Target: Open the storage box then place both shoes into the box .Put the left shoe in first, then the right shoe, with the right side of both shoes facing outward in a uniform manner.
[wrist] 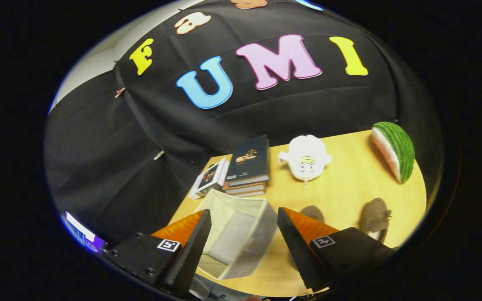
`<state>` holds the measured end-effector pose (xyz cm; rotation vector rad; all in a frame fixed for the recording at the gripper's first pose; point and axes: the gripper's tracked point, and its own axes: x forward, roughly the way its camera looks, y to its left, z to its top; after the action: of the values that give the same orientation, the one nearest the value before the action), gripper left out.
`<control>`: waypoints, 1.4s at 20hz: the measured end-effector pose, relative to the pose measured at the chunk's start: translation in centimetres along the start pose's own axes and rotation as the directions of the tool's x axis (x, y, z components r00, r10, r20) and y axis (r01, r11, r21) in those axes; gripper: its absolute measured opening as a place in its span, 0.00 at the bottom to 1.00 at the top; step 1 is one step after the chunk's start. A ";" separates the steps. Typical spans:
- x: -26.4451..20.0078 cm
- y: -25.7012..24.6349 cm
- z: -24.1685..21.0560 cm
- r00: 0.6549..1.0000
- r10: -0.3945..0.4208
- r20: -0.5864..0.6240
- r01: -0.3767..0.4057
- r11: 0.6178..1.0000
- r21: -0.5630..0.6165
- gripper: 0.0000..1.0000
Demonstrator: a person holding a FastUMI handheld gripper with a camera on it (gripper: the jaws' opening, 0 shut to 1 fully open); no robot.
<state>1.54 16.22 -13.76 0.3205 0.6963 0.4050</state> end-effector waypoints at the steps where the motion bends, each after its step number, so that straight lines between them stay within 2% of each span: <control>1: -0.4 -1.7 -0.7 0.999 -0.037 -0.009 0.037 0.999 0.002 0.98; 5: -0.3 -7.5 -5.3 0.981 -0.155 -0.114 0.163 0.984 0.065 0.98; 8: -0.5 -10.1 -8.0 0.964 -0.212 -0.160 0.217 0.976 0.015 0.98; 14: -0.1 -12.0 -12.6 0.937 -0.249 -0.243 0.233 0.968 -0.095 0.98; 18: 1.4 -12.2 -15.4 0.921 -0.231 -0.314 0.213 0.973 -0.091 0.99; 28: 7.0 -16.7 -16.3 0.883 -0.313 -0.349 0.291 0.950 -0.115 0.99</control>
<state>-0.33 7.24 -36.36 0.0734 1.0794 0.1847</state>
